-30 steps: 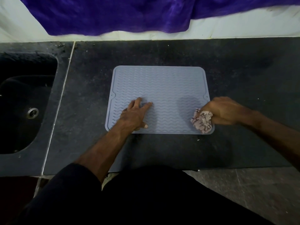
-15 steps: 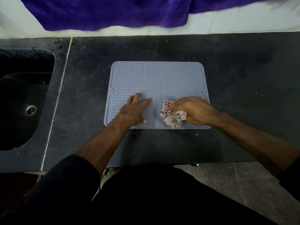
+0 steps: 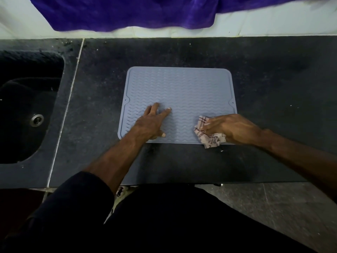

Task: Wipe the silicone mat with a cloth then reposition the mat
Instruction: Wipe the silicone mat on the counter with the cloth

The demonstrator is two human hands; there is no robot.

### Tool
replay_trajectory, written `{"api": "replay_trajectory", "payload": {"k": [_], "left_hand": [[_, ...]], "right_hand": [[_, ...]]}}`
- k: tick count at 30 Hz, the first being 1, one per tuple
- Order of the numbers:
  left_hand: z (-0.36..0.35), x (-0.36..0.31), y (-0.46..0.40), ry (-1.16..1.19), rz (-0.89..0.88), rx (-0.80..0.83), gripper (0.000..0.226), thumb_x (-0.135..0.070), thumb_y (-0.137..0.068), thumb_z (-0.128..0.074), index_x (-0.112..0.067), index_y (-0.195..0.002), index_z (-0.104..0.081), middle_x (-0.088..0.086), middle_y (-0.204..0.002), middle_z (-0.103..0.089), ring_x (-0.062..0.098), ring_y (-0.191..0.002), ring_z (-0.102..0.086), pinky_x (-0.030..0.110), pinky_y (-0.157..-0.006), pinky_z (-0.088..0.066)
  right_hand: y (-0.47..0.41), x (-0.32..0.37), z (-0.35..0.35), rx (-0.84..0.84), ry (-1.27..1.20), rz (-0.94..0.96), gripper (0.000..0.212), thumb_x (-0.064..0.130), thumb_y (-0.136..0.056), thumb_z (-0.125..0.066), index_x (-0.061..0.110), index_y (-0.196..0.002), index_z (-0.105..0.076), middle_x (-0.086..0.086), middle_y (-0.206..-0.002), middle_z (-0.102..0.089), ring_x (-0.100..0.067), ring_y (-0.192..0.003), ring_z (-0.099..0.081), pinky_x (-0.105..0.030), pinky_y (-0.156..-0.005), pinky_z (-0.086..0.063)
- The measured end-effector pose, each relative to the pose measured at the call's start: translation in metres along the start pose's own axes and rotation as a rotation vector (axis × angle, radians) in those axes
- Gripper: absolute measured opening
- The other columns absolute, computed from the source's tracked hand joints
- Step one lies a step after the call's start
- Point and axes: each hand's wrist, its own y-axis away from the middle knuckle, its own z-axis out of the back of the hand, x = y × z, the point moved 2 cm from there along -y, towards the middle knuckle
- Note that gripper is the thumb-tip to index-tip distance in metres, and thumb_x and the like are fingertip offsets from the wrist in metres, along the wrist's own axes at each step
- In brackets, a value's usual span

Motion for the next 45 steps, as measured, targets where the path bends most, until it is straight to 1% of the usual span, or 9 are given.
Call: {"api": "replay_trajectory", "payload": {"k": [6, 14, 18, 22, 27, 31, 37, 41, 45], "left_hand": [[-0.002, 0.001, -0.002, -0.003, -0.003, -0.013, 0.101, -0.027, -0.079, -0.075, -0.036, -0.152, -0.006, 0.003, -0.16, 0.014, 0.03, -0.146, 0.009, 0.057, -0.114, -0.021], [-0.001, 0.0, -0.004, -0.015, 0.011, 0.001, 0.102, -0.025, -0.078, -0.076, -0.036, -0.152, -0.006, 0.004, -0.16, 0.013, 0.031, -0.146, 0.009, 0.059, -0.114, -0.02], [-0.001, -0.001, -0.004, -0.033, 0.019, -0.001, 0.101, -0.024, -0.08, -0.075, -0.035, -0.152, -0.005, 0.004, -0.16, 0.013, 0.03, -0.146, 0.008, 0.056, -0.113, -0.021], [-0.001, 0.0, -0.003, -0.012, 0.014, -0.003, 0.101, -0.026, -0.079, -0.076, -0.035, -0.152, -0.006, 0.003, -0.159, 0.013, 0.03, -0.146, 0.009, 0.057, -0.114, -0.02], [-0.001, 0.0, -0.001, -0.001, -0.002, -0.011, 0.1, -0.025, -0.079, -0.075, -0.035, -0.152, -0.008, 0.003, -0.159, 0.012, 0.03, -0.146, 0.008, 0.056, -0.114, -0.021], [0.001, -0.001, 0.0, 0.001, 0.003, -0.002, 0.099, -0.024, -0.08, -0.075, -0.035, -0.152, -0.008, 0.003, -0.159, 0.013, 0.03, -0.146, 0.009, 0.056, -0.114, -0.02], [0.001, -0.004, -0.002, -0.019, 0.005, -0.019, 0.102, -0.028, -0.076, -0.077, -0.032, -0.152, -0.009, 0.004, -0.159, 0.009, 0.032, -0.146, 0.005, 0.06, -0.111, -0.025], [-0.001, -0.001, -0.003, -0.015, 0.002, -0.027, 0.101, -0.028, -0.077, -0.077, -0.035, -0.152, -0.01, 0.003, -0.16, 0.01, 0.031, -0.146, 0.007, 0.058, -0.112, -0.021], [-0.003, 0.003, -0.004, 0.007, -0.005, -0.014, 0.101, -0.026, -0.078, -0.076, -0.035, -0.152, -0.007, 0.003, -0.16, 0.012, 0.029, -0.146, 0.008, 0.054, -0.113, -0.02]], "right_hand": [[-0.002, -0.004, 0.026, 0.098, 0.144, -0.139, 0.03, 0.045, -0.088, -0.06, 0.035, -0.116, -0.066, 0.004, -0.114, -0.069, -0.017, -0.102, -0.065, -0.034, -0.088, -0.053], [-0.031, 0.032, 0.024, -0.189, -0.1, -0.022, 0.046, 0.027, -0.084, -0.071, 0.033, -0.129, -0.059, 0.006, -0.135, -0.059, -0.018, -0.127, -0.052, -0.039, -0.102, -0.046], [-0.049, 0.056, 0.011, -0.089, -0.118, -0.006, 0.04, 0.031, -0.09, -0.051, 0.032, -0.13, -0.057, 0.006, -0.142, -0.053, -0.02, -0.132, -0.046, -0.038, -0.105, -0.041], [-0.038, 0.046, 0.002, -0.049, 0.043, 0.076, 0.052, 0.006, -0.091, -0.056, 0.031, -0.136, -0.052, 0.012, -0.149, -0.042, -0.015, -0.142, -0.031, -0.036, -0.112, -0.034], [-0.033, 0.032, 0.017, 0.054, 0.061, -0.058, 0.035, 0.029, -0.091, -0.061, 0.033, -0.126, -0.06, 0.002, -0.13, -0.062, -0.021, -0.121, -0.055, -0.04, -0.099, -0.047], [-0.038, 0.033, 0.034, -0.033, 0.008, -0.08, 0.025, 0.037, -0.089, -0.063, 0.027, -0.111, -0.067, 0.001, -0.11, -0.07, -0.021, -0.101, -0.063, -0.04, -0.088, -0.052], [-0.059, 0.06, 0.031, -0.165, -0.066, 0.02, 0.039, 0.028, -0.083, -0.07, 0.03, -0.121, -0.063, 0.002, -0.127, -0.063, -0.02, -0.116, -0.058, -0.039, -0.093, -0.051], [-0.062, 0.06, 0.01, -0.029, -0.111, 0.011, 0.045, 0.038, -0.093, -0.039, 0.029, -0.135, -0.053, 0.004, -0.146, -0.047, -0.02, -0.135, -0.042, -0.041, -0.107, -0.038], [-0.043, 0.035, 0.002, -0.059, -0.021, 0.043, 0.04, 0.022, -0.092, -0.057, 0.029, -0.132, -0.056, 0.009, -0.146, -0.047, -0.018, -0.14, -0.036, -0.038, -0.111, -0.036]]}}
